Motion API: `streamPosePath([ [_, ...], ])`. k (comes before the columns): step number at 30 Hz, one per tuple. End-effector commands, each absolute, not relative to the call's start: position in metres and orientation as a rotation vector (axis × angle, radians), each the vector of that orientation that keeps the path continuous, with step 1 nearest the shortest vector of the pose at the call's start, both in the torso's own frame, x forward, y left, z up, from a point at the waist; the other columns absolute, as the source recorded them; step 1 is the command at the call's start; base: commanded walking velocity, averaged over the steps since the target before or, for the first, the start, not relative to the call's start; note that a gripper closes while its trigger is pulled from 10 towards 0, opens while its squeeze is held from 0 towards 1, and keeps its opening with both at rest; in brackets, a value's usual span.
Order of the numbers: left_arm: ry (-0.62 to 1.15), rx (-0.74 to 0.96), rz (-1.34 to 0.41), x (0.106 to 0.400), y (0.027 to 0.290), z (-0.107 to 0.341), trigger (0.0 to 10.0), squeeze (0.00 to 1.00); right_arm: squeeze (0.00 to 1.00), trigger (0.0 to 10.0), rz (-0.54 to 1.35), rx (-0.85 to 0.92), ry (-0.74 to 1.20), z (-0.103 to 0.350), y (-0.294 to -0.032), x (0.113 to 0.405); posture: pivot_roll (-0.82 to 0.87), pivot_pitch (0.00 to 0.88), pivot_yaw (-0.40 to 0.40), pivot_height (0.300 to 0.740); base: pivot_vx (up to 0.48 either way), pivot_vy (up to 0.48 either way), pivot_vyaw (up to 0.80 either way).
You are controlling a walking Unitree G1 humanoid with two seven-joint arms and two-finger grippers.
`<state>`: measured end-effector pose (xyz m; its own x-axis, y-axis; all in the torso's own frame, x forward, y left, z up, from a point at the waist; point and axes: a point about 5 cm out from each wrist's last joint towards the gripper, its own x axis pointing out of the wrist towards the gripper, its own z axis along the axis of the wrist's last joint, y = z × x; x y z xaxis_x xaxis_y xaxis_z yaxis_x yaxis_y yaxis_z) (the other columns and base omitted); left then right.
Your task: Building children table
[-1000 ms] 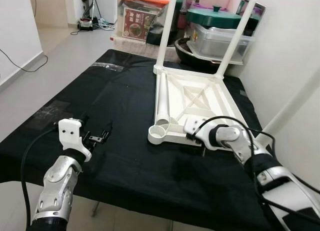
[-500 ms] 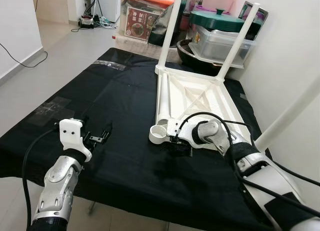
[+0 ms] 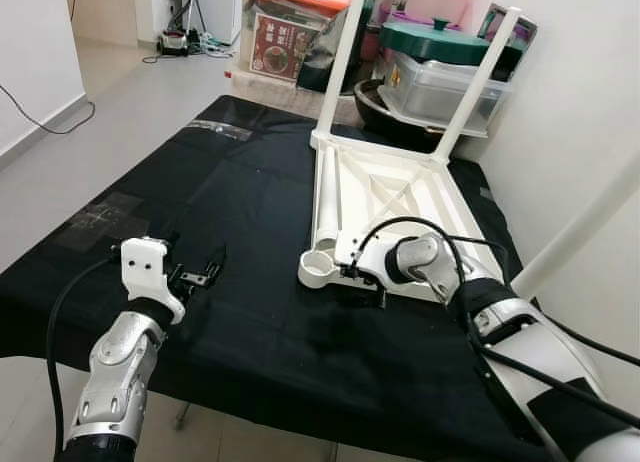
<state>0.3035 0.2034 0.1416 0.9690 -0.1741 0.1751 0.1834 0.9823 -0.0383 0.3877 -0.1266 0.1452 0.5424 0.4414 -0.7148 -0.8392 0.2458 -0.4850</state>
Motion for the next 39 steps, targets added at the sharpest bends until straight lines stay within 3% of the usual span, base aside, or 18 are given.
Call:
streamPosePath([
  [1,-0.167,-0.067,-0.198,0.304,0.196,0.138,10.0,0.0,0.0,10.0,0.858,-0.992,0.532,0.138,-0.129,0.388,0.14,0.0,-0.224,0.74,0.0,0.0,0.0],
  [8,-0.168,-0.062,-0.197,0.303,0.195,0.138,10.0,0.0,0.0,10.0,0.816,-1.004,0.561,0.132,-0.122,0.387,0.16,0.0,-0.235,0.74,0.0,0.0,0.0],
  [19,-0.172,-0.068,-0.198,0.301,0.194,0.138,10.0,0.0,0.0,10.0,1.098,-1.039,0.73,0.104,-0.123,0.365,0.16,0.0,-0.243,0.74,0.0,0.0,0.0],
  [30,-0.178,-0.08,-0.203,0.301,0.193,0.138,10.0,0.0,0.0,10.0,1.333,-0.901,0.885,0.099,-0.136,0.349,0.15,0.0,-0.263,0.74,0.0,0.0,0.0],
  [39,-0.182,-0.084,-0.2,0.299,0.194,0.139,10.0,0.0,0.0,10.0,1.608,-0.692,0.804,0.11,-0.121,0.336,0.13,0.0,-0.246,0.74,0.0,0.0,0.0],
])
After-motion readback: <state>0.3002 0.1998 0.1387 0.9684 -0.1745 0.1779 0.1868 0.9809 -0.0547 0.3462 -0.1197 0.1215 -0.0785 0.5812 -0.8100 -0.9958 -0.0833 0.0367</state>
